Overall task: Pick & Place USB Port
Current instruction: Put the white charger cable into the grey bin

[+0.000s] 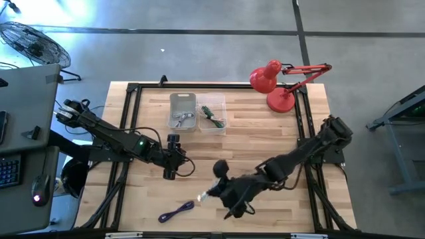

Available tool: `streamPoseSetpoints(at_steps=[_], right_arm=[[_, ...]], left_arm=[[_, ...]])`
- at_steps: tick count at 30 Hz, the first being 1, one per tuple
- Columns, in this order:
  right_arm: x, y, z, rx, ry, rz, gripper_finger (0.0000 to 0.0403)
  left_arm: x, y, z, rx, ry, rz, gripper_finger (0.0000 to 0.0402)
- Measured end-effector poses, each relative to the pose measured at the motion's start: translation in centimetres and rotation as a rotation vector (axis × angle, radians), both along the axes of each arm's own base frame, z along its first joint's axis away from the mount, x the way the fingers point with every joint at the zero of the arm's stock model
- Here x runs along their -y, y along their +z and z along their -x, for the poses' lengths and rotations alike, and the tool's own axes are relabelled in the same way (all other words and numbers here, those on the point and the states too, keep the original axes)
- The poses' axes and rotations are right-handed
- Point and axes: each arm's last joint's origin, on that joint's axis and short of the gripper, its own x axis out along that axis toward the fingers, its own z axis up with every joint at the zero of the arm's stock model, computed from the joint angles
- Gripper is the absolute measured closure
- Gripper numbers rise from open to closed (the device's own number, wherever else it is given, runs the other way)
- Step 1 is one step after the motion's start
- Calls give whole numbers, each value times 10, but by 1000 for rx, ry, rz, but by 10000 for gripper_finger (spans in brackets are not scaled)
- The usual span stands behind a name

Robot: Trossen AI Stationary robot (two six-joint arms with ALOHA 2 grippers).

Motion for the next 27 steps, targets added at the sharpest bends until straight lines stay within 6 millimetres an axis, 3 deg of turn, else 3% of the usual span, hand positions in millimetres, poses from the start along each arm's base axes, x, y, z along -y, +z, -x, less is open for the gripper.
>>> streamPoseSetpoints(at_steps=[5, 14, 27], right_arm=[[9, 14, 3, 90, -197, 1, 402], [12, 22, -1, 182, -281, -20, 402], [7, 30, -3, 246, -210, -74, 402]], left_arm=[[5, 0, 2, 0, -37, -15, 195], [21, 1, 9, 22, -84, -69, 195], [45, 13, 13, 197, -183, -242, 195]])
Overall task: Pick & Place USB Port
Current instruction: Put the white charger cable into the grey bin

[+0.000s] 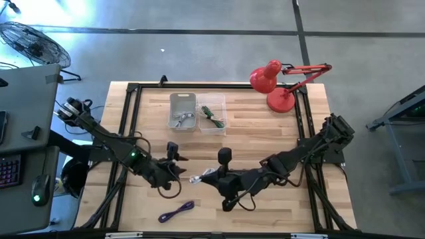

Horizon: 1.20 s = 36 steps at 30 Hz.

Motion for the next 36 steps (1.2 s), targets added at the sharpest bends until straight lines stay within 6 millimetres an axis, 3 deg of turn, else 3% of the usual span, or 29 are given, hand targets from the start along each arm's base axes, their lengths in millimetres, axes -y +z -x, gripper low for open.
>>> streamPoseSetpoints(at_steps=[4, 15, 25, 36], right_arm=[[-3, 2, 0, 21, 36, -4, 402], [-6, 5, 2, 41, 55, 11, 402], [-15, 5, 7, 46, 54, 69, 403], [-19, 16, 20, 64, 70, 68, 403]], left_arm=[[4, 6, -5, 68, -41, -5, 195], [22, 39, -18, 341, -397, 44, 195], [16, 44, -18, 383, -260, -70, 195], [19, 44, -19, 394, -340, -21, 195]])
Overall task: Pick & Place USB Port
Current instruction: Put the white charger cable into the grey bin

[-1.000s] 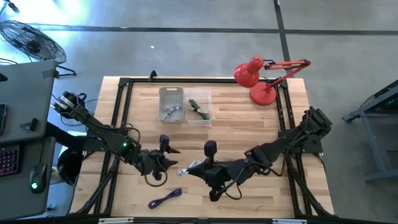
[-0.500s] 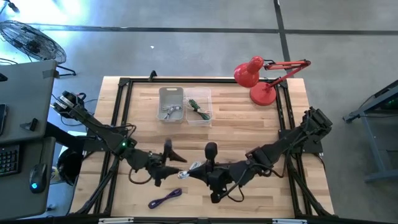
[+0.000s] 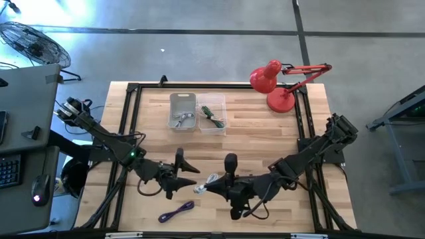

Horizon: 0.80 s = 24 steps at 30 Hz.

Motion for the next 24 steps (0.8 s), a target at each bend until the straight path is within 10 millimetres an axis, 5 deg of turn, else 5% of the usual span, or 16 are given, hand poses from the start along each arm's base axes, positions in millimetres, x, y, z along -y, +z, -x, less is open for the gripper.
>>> streamPoseSetpoints(at_steps=[24], right_arm=[[-3, -4, 3, -35, 14, 16, 403]], left_arm=[[2, 27, -2, 260, -34, 5, 195]])
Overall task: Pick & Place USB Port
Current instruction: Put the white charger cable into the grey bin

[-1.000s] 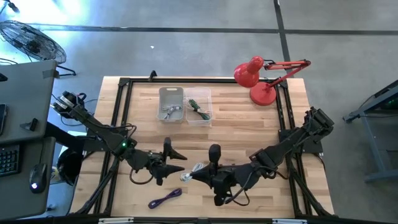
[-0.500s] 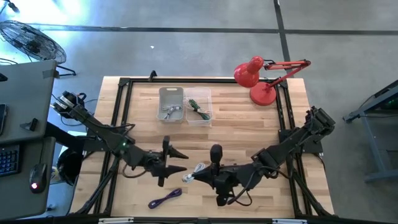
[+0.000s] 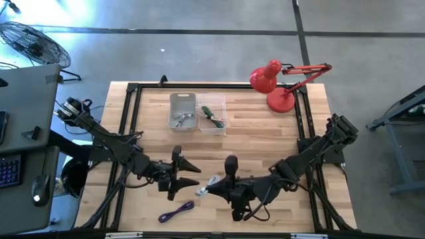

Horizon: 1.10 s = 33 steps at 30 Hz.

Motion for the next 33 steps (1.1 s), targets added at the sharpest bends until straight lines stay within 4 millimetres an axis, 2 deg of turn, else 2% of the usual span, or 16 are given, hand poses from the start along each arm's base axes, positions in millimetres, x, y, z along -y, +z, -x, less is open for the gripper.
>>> streamPoseSetpoints(at_steps=[12, 21, 33], right_arm=[[1, 0, -1, -1, -4, 0, 403], [9, -1, -6, -9, -26, 3, 403], [23, -1, -15, -21, 16, -44, 403]], left_arm=[[3, 11, 2, 111, -108, 13, 195], [5, 17, 3, 166, -216, 52, 195], [-1, 12, -4, 132, -165, 67, 195]])
